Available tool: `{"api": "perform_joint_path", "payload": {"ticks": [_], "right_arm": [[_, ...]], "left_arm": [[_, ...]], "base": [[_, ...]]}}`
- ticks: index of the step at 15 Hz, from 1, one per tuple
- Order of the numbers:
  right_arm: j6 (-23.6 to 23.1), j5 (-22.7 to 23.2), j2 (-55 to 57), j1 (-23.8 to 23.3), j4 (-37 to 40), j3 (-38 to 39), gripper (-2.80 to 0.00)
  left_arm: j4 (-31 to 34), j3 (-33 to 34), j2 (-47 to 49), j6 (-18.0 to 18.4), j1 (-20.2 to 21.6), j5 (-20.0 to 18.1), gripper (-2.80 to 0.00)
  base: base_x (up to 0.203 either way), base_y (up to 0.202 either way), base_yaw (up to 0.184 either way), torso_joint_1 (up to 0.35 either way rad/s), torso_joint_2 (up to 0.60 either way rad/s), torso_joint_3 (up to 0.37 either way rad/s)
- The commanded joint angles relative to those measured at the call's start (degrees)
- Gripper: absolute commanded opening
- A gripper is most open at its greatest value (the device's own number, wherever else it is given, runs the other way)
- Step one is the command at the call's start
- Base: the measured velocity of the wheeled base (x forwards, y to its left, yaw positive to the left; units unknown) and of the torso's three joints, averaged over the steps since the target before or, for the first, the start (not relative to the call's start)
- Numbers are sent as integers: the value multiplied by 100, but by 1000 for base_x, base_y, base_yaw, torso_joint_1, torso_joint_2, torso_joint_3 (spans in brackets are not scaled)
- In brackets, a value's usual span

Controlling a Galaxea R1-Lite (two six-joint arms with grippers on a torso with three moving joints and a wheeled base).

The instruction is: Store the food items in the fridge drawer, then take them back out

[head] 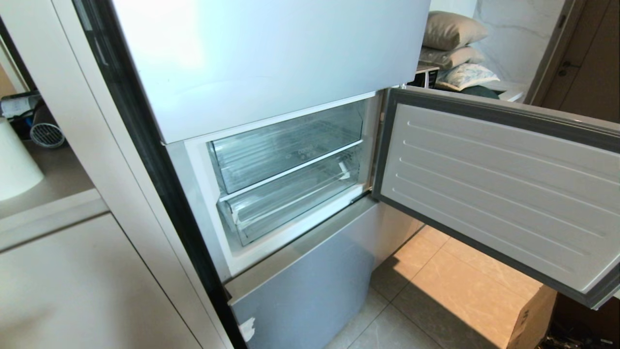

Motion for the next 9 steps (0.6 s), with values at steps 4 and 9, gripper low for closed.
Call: {"api": "perform_joint_path", "payload": {"ticks": [4,9], "right_arm": [[-25,2,4,2,9,0,-280],[-40,-7,4,2,0,0,-280]], "left_arm": [[10,2,-2,-30,0,4,-280],[10,2,-2,-30,0,4,-280]], "base": [[0,0,0,0,0,0],[0,0,0,0,0,0]]}}
